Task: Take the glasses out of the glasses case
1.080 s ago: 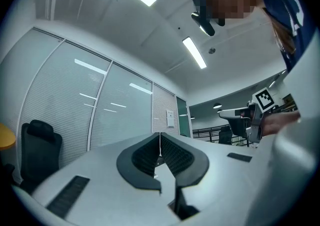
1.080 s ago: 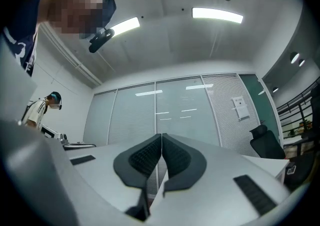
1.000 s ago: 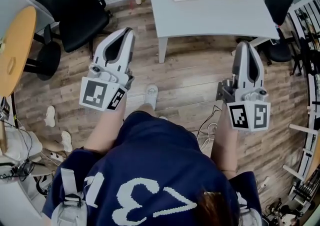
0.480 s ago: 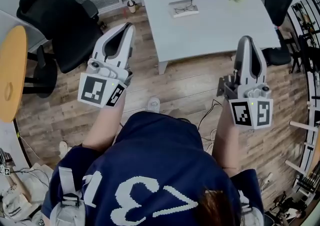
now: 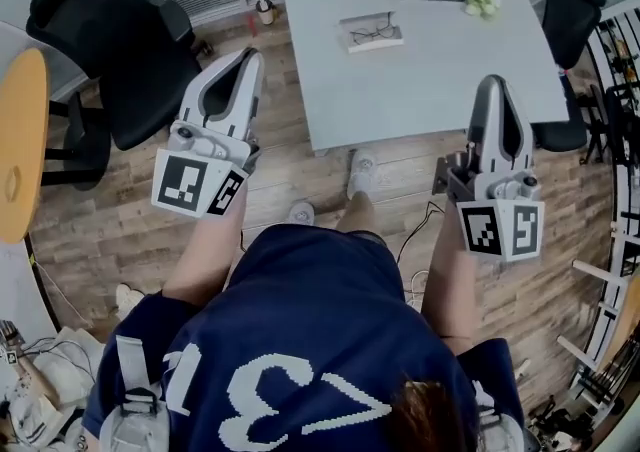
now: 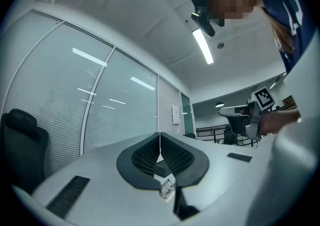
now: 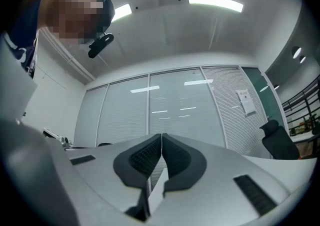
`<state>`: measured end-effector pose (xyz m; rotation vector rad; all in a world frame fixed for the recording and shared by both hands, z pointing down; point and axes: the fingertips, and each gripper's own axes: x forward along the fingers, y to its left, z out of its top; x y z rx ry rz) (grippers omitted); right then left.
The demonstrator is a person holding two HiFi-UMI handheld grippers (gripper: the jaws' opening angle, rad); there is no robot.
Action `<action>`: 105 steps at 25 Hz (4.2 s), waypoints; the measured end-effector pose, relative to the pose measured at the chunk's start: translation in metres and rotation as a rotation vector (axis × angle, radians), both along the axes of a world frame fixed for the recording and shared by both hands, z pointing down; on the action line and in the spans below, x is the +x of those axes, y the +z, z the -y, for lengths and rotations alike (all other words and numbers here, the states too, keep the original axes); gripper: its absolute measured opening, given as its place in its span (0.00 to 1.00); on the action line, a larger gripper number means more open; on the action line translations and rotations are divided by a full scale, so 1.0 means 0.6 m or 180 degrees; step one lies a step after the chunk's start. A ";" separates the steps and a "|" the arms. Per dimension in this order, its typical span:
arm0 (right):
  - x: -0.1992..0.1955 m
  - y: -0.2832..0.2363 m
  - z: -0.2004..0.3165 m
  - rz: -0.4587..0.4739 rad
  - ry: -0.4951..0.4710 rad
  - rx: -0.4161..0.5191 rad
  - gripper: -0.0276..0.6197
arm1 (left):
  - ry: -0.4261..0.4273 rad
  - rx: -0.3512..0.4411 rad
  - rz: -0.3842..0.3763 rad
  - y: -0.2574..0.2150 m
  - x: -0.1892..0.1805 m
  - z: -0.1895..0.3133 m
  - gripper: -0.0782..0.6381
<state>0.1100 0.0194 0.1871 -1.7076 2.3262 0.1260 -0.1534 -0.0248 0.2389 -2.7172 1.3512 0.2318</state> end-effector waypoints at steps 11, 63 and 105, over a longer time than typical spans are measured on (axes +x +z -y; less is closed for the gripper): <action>0.073 -0.036 0.254 -0.0092 -0.0777 0.0118 0.08 | -0.0766 0.0085 -0.0013 -0.020 0.058 0.152 0.13; -0.091 0.687 0.440 -0.4553 -0.2756 -0.2350 0.08 | -0.1159 -0.0896 -0.0008 0.187 0.046 0.296 0.13; -0.072 0.036 0.438 -0.0854 -0.1722 -0.0195 0.08 | -0.1321 0.0283 0.0111 -0.073 0.029 0.259 0.13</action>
